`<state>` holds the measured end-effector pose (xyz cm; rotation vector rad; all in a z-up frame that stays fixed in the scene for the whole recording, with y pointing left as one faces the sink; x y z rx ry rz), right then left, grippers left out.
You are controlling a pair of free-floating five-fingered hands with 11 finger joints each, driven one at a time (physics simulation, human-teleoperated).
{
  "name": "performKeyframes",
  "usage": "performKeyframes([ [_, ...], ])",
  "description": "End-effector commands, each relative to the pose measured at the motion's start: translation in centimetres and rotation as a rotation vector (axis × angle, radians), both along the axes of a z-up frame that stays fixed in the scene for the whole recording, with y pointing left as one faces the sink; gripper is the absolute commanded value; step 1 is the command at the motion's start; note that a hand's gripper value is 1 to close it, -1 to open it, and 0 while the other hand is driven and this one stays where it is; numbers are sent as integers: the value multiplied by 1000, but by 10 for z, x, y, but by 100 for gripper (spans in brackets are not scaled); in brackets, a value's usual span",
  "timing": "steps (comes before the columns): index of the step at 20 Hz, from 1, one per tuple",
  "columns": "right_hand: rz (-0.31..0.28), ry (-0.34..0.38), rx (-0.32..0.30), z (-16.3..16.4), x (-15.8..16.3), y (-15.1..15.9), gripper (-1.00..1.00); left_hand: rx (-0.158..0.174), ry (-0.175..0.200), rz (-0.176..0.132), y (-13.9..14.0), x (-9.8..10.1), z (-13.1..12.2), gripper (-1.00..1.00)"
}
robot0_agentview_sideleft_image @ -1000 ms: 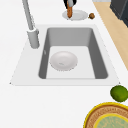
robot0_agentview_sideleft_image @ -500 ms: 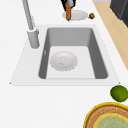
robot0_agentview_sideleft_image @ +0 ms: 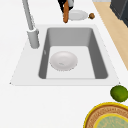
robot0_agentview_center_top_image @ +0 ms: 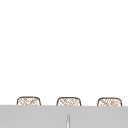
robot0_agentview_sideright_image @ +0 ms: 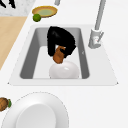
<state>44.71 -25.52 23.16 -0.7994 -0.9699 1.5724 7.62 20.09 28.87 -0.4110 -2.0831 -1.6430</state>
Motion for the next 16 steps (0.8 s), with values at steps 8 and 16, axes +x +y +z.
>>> performKeyframes([
  [8, -49, -84, 26, -38, -30, 57, 100, 0, 0, 0, 0, 0, 0, 0],
  [16, -82, -50, 36, -89, -29, 93, 100, 0, 0, 0, 0, 0, 0, 0],
])
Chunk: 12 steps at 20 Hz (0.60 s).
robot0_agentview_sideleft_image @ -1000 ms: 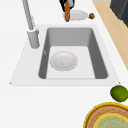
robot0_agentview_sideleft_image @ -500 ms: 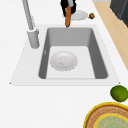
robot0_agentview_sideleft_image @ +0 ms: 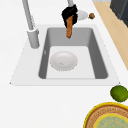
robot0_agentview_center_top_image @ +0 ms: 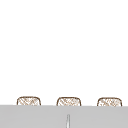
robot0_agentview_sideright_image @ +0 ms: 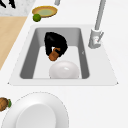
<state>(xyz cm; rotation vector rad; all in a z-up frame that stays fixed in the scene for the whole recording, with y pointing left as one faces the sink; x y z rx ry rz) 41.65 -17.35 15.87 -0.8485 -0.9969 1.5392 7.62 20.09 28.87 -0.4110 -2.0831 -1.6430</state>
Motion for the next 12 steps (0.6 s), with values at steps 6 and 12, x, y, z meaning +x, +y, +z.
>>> performKeyframes([
  [6, -90, 4, 85, -52, 9, 21, 100, 0, 0, 0, 0, 0, 0, 0],
  [12, -115, 2, 106, -84, 21, 24, 100, 0, 0, 0, 0, 0, 0, 0],
])
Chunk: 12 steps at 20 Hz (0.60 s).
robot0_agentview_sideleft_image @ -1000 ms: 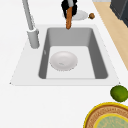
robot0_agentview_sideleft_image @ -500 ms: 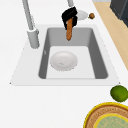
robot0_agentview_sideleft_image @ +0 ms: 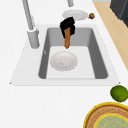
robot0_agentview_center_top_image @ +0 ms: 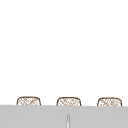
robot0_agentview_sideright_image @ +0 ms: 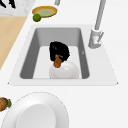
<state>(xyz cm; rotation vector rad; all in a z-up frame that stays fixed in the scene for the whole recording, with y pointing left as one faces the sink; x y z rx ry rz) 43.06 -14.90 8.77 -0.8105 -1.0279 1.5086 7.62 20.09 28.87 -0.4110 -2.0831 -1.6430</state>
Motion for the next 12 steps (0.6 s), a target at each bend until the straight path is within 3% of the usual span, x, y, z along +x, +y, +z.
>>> performKeyframes([
  [1, -115, 2, 56, -19, 9, 0, 100, 0, 0, 0, 0, 0, 0, 0],
  [4, -112, 5, 58, -37, 15, 0, 100, 0, 0, 0, 0, 0, 0, 0],
  [7, -62, -1, 56, -55, 13, 19, 100, 0, 0, 0, 0, 0, 0, 0],
  [12, -62, -7, 7, -87, 15, 53, 100, 0, 0, 0, 0, 0, 0, 0],
])
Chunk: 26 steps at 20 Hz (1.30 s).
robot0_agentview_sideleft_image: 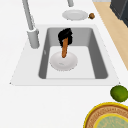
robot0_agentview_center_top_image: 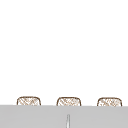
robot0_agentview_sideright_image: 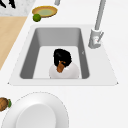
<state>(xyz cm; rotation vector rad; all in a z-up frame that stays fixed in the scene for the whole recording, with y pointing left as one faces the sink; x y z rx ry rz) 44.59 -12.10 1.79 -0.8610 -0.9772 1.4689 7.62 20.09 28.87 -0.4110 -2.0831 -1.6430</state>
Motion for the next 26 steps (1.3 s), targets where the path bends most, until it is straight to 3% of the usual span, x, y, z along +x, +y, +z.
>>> performKeyframes([
  [1, 0, 0, 31, -24, 0, 31, 100, 0, 0, 0, 0, 0, 0, 0],
  [3, -6, 0, 35, -37, 4, 42, 100, 0, 0, 0, 0, 0, 0, 0],
  [5, -7, -8, -16, -50, 16, 52, 100, 0, 0, 0, 0, 0, 0, 0],
  [7, -12, -47, -2, -60, 17, 50, 100, 0, 0, 0, 0, 0, 0, 0],
  [9, 21, -43, 18, -77, 19, 49, 100, 0, 0, 0, 0, 0, 0, 0],
  [15, 93, -28, 96, -112, 35, 36, 100, 0, 0, 0, 0, 0, 0, 0],
  [20, 91, -60, 234, -138, 39, 20, 100, 0, 0, 0, 0, 0, 0, 0],
  [24, 102, 12, 300, -135, 41, 15, 100, 0, 0, 0, 0, 0, 0, 0],
  [25, 97, 13, 311, -131, 45, 15, -100, 0, 0, 0, 0, 0, 0, 0],
  [26, 66, -4, 321, -122, 41, 13, -100, 0, 0, 0, 0, 0, 0, 0],
])
